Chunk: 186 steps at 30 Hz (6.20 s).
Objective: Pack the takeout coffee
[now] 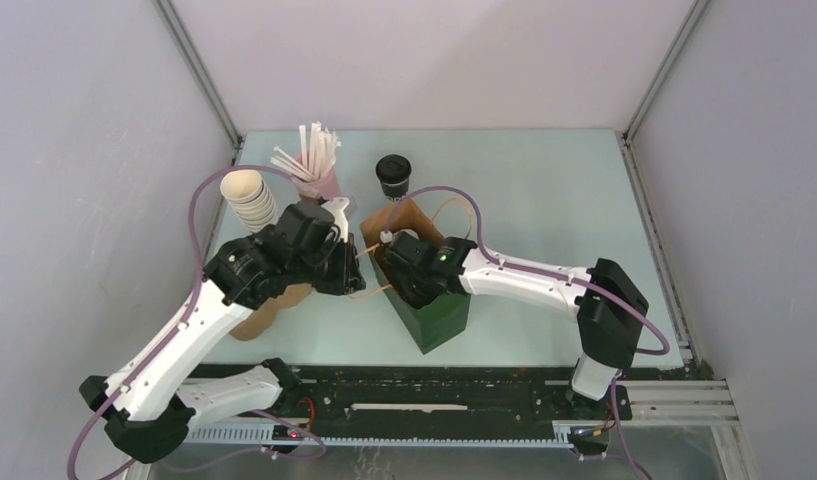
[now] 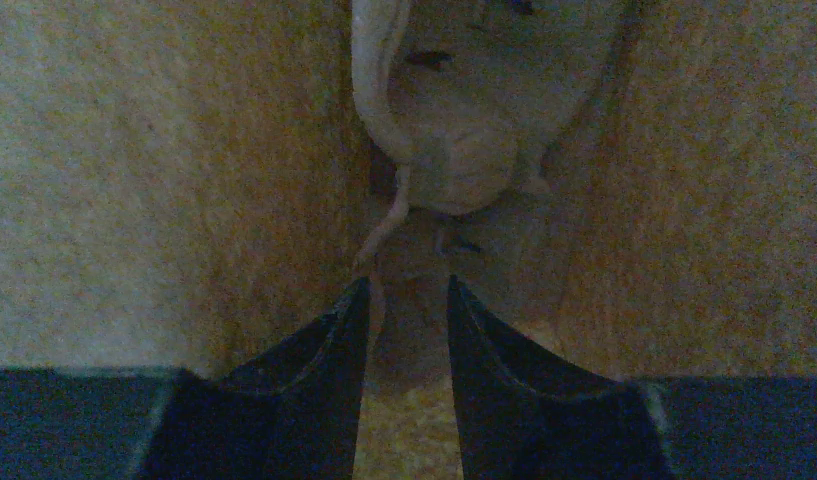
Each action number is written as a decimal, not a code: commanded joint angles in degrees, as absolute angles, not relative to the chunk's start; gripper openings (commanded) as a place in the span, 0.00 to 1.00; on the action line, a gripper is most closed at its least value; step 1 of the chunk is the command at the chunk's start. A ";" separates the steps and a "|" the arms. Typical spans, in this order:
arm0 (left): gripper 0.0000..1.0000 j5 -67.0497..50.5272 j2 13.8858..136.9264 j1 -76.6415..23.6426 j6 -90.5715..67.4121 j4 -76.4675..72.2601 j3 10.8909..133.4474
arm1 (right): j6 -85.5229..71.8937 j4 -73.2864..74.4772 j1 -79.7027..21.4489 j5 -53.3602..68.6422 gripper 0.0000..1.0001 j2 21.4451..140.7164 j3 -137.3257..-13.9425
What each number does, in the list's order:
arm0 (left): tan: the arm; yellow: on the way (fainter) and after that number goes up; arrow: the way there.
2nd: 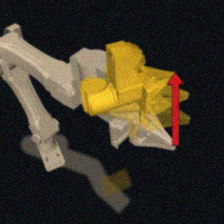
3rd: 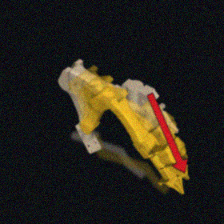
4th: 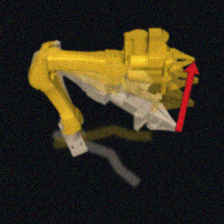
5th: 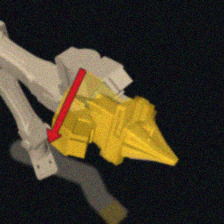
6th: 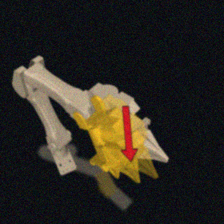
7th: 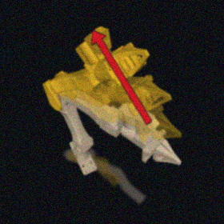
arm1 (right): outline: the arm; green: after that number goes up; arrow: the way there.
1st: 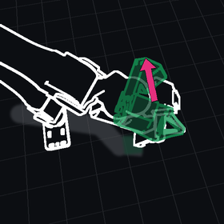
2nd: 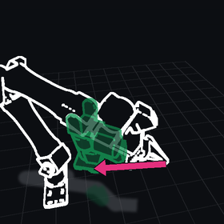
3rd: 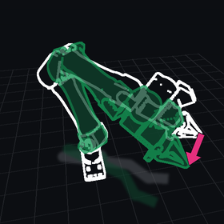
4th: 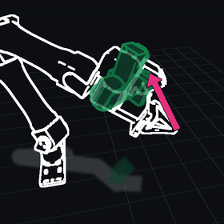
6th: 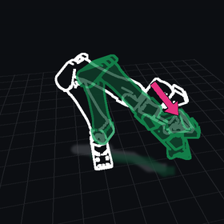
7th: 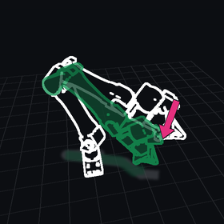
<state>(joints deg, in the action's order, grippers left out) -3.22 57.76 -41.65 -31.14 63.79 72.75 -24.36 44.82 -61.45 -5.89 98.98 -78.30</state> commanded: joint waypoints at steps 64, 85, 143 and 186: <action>0.00 -6.77 56.19 -41.39 -31.15 61.63 71.49 | -38.79 45.21 -59.02 -3.93 0.45 115.75 -84.59; 0.01 -6.58 57.34 -41.38 -31.29 59.93 71.49 | -34.98 45.01 -58.36 -0.61 0.47 122.89 -83.68; 0.00 -18.49 91.52 -41.93 -33.24 50.62 110.15 | -21.13 52.67 -31.74 6.88 0.72 70.00 -93.58; 0.00 -19.30 86.63 -47.52 -29.77 50.48 107.04 | -32.92 56.73 -24.26 7.64 0.82 58.23 -78.03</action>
